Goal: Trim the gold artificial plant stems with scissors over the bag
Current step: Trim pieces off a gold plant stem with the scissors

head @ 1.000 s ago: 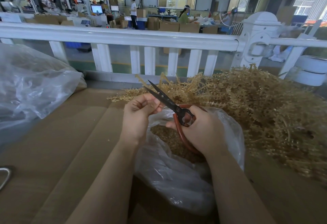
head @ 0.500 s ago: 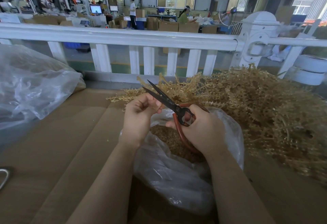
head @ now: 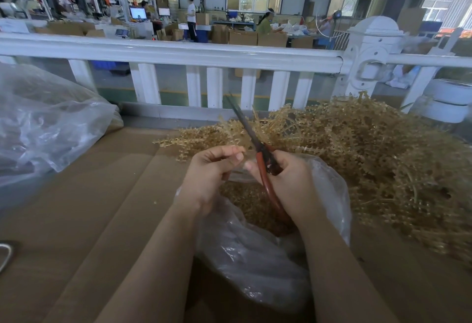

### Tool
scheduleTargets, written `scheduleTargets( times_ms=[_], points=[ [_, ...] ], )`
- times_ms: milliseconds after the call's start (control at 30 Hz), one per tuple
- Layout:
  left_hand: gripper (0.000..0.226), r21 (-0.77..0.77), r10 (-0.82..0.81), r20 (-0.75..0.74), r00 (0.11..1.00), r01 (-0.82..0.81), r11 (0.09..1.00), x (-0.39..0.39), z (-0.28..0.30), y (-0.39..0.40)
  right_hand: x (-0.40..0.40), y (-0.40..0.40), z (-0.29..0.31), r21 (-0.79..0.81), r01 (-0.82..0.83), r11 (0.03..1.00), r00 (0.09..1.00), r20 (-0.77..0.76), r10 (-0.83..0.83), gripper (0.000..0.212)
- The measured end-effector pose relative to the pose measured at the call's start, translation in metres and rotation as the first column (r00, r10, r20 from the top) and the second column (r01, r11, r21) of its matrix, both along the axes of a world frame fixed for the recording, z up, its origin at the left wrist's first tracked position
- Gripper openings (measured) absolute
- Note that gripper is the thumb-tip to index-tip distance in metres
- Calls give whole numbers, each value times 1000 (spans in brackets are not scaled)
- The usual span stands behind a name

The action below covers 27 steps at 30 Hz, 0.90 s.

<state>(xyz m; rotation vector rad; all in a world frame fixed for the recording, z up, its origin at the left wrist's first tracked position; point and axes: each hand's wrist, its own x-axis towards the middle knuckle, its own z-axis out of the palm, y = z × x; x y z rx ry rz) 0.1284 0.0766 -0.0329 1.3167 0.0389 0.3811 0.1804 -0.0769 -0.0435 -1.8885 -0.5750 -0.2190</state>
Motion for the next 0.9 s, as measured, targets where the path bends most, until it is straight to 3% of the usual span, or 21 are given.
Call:
scheduleTargets(
  times_ms=[133, 300, 400, 500, 600, 733, 900],
  points=[
    [27, -3, -36, -9, 999, 36, 999, 1, 1, -6, 2, 4, 1, 95, -51, 994, 992, -109, 61, 33],
    [8, -14, -53, -22, 998, 52, 999, 0, 1, -7, 5, 2, -1, 117, -78, 990, 985, -141, 94, 6],
    [4, 27, -11, -43, 999, 12, 1000, -1, 2, -6, 5, 1, -1, 107, -73, 992, 993, -87, 82, 12],
    [6, -40, 27, -1, 1000, -27, 999, 0, 3, -3, 3, 0, 0, 78, -48, 996, 997, -58, 53, 17],
    [8, -15, 87, 2, 996, -87, 996, 0, 3, -3, 2, 0, 0, 27, -26, 999, 997, -68, 28, 13],
    [14, -84, 168, -19, 986, -169, 982, -1, 4, -2, 0, -3, 2, -124, 47, 991, 999, 22, -44, 45],
    [25, -192, 147, 31, 989, -138, 972, -2, 9, 0, -3, -6, 2, -290, 120, 949, 975, 212, -59, 54]
  ],
)
